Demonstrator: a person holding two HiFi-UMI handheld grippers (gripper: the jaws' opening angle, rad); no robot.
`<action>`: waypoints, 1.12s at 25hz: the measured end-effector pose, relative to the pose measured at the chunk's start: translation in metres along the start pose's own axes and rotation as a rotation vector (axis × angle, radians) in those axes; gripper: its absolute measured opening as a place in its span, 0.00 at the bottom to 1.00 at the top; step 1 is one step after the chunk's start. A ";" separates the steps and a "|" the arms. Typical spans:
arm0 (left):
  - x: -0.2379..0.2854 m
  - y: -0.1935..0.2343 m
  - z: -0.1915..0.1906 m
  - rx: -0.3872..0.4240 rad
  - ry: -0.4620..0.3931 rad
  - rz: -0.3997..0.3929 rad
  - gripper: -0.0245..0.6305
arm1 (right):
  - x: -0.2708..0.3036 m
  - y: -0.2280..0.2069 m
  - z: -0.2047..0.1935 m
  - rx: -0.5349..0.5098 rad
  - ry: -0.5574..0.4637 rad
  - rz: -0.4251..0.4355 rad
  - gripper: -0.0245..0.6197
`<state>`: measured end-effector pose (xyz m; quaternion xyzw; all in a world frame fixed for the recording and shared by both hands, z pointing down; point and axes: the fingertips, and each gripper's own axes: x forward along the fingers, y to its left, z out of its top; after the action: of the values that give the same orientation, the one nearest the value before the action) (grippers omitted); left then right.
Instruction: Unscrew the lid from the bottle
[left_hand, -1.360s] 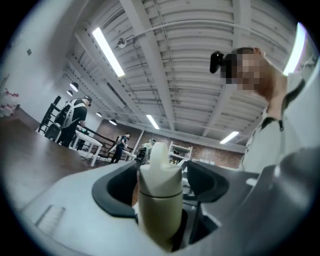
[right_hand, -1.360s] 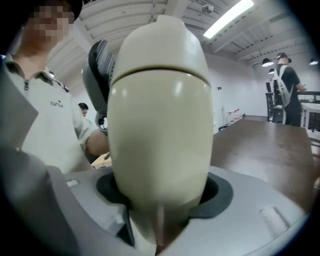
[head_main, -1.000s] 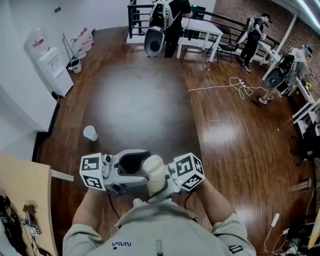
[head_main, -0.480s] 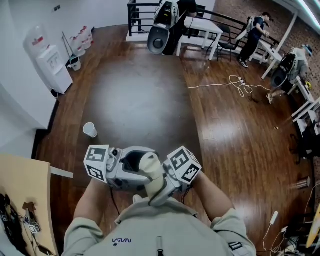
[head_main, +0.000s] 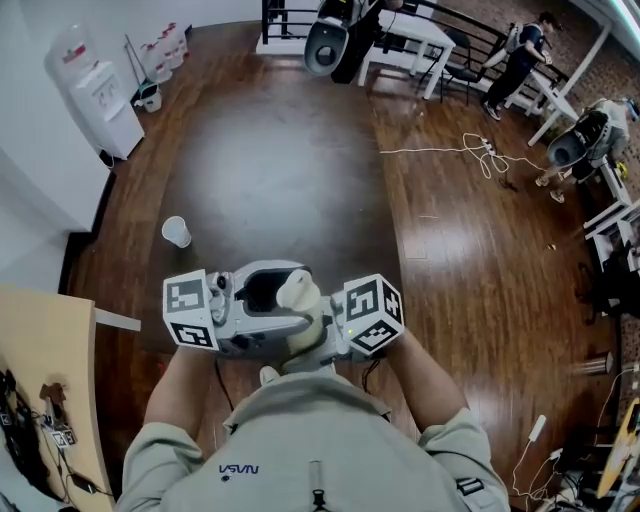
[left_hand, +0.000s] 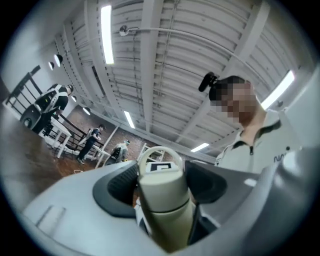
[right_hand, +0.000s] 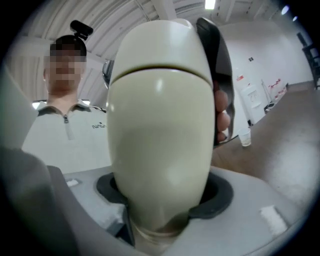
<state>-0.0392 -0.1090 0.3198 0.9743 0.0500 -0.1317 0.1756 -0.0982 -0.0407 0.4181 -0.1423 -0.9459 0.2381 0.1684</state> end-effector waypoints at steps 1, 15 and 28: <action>-0.001 0.004 0.000 0.029 0.005 0.042 0.50 | -0.001 -0.011 -0.001 -0.008 0.007 -0.072 0.50; -0.002 0.042 -0.009 0.369 0.068 0.655 0.49 | -0.046 -0.112 0.001 -0.092 -0.020 -0.990 0.50; 0.005 0.021 -0.011 0.296 0.057 0.446 0.55 | -0.039 -0.095 -0.005 -0.087 -0.025 -0.845 0.50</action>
<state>-0.0288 -0.1245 0.3354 0.9796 -0.1810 -0.0683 0.0547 -0.0784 -0.1324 0.4597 0.2540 -0.9321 0.1096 0.2337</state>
